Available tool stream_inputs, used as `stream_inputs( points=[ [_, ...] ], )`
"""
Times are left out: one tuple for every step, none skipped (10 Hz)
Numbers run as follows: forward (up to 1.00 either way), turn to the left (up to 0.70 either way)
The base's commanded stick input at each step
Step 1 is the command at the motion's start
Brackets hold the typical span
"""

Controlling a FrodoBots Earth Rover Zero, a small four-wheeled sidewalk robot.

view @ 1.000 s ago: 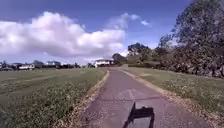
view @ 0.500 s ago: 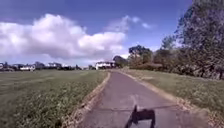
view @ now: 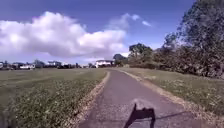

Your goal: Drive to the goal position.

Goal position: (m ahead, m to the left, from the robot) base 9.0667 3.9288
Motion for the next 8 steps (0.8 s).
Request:
stream_inputs(
  points=[
    [0.70, 0.00],
    [0.70, 0.00],
    [0.70, 0.00],
    [0.70, 0.00],
    [0.70, 0.00],
    [0.70, 0.00],
    [0.70, 0.00],
    [0.70, 0.00]
  ],
)
